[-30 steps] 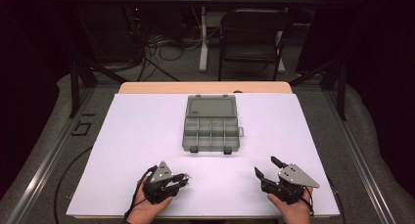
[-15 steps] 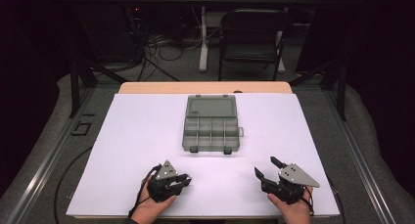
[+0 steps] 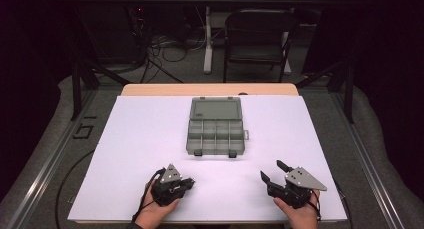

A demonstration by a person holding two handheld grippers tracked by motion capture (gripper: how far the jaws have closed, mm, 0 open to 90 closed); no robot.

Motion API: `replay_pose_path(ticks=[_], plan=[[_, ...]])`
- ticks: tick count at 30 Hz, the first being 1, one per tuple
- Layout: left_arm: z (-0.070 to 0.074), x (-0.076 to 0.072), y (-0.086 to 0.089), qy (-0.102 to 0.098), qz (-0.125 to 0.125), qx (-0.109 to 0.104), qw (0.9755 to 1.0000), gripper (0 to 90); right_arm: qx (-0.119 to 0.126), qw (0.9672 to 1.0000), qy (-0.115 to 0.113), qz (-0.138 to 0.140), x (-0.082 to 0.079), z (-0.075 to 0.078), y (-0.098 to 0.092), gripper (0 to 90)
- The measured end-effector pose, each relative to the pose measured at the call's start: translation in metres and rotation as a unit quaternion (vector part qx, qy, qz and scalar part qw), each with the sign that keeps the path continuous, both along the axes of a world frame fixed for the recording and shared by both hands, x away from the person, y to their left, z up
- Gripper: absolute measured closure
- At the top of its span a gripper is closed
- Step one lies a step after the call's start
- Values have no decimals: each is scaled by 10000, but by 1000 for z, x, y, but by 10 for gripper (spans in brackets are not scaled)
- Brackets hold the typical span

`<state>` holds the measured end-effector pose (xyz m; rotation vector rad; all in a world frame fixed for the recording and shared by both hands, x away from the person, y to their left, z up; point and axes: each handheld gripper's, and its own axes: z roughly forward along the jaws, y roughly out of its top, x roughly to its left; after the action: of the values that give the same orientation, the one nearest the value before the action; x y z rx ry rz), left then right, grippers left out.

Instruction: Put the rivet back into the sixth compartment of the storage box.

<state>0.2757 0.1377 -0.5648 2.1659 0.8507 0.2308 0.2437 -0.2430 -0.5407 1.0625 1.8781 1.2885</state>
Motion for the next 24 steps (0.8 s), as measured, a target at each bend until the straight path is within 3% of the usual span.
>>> replay_pose_path(ticks=[4,7,10,16,24], plan=[[3,0,2,-43,9,-75,10000,829,13,10000,3,-12,0,0,0,324],[9,-1,6,-93,187,-286,9994,830,24,10000,-6,-17,0,0,-1,324],[14,0,9,-76,186,-407,9990,830,20,10000,-7,-19,0,0,-1,324],[27,-1,19,-230,442,-715,9962,830,42,10000,4,-25,0,0,-1,324],[44,6,20,-438,566,-843,9939,830,50,10000,4,-19,1,0,0,324]])
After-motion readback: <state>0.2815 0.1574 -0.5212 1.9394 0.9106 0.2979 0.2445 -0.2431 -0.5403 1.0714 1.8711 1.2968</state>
